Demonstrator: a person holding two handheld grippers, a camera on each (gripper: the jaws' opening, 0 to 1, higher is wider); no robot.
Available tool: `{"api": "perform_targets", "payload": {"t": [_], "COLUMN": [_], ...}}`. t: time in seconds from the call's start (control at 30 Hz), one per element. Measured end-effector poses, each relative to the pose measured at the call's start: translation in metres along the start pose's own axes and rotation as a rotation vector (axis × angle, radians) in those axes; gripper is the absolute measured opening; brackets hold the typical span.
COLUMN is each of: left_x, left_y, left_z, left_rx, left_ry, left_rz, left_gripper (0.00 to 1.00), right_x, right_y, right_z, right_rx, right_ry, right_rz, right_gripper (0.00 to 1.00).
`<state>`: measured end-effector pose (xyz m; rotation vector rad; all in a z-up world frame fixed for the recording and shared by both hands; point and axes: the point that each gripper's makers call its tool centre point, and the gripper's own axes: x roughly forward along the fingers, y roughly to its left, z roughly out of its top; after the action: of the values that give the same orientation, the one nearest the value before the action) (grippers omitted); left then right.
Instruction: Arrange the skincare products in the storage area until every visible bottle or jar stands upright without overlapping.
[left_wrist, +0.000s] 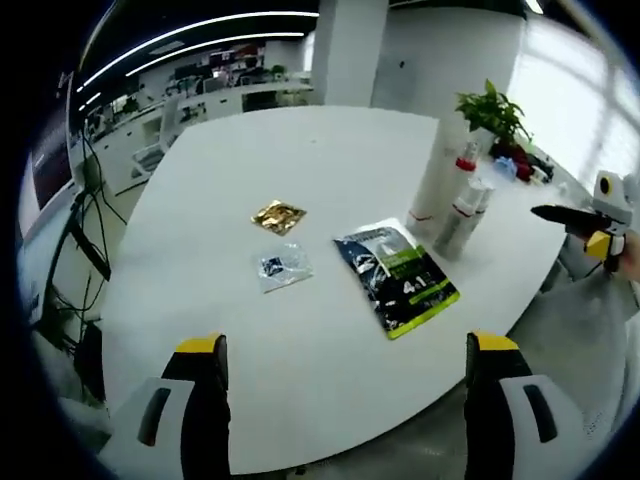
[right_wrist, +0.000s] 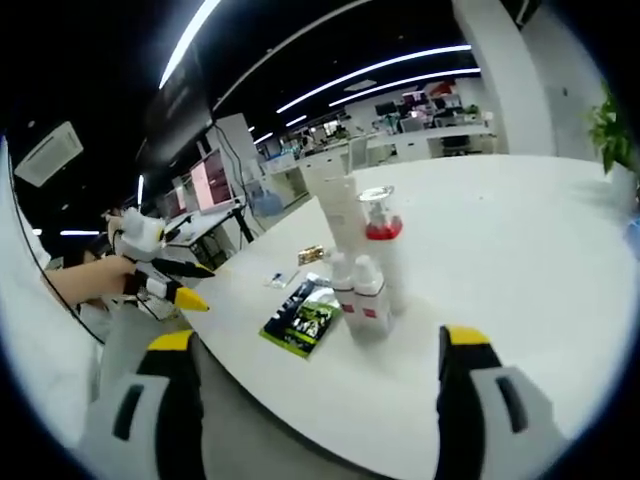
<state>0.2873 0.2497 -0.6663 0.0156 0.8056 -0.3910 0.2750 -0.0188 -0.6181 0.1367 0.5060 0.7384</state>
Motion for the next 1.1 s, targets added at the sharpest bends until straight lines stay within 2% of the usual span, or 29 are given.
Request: {"api": "perform_targets", "payload": {"t": [0.27,0.4,0.63,0.87,1.1], "left_x": [0.016,0.027,0.045,0.066,0.086], "left_y": [0.007,0.008,0.021,0.033,0.040], "left_z": [0.014,0.016,0.023,0.027,0.027], "left_rx": [0.018,0.023,0.000,-0.012,-0.023], "left_ry": [0.001,0.027,0.041,0.069,0.093], "left_rz": [0.046,0.049,0.089,0.126,0.152], "left_gripper": [0.97,0.97,0.94,0.89,0.80], "right_x": [0.005,0.007,0.011,0.014,0.016], "right_y": [-0.005,-0.007,-0.009,-0.015,-0.020], "right_z": [0.001,0.000,-0.001,-0.003,-0.006], "right_rx": [0.005,0.015,0.020,0.034,0.051], "right_ry": [0.004,0.005,0.017,0.023,0.031], "right_rz": [-0.001,-0.002,0.003,-0.007,-0.015], "right_gripper": [0.99,0.99,0.99,0.99,0.99]}}
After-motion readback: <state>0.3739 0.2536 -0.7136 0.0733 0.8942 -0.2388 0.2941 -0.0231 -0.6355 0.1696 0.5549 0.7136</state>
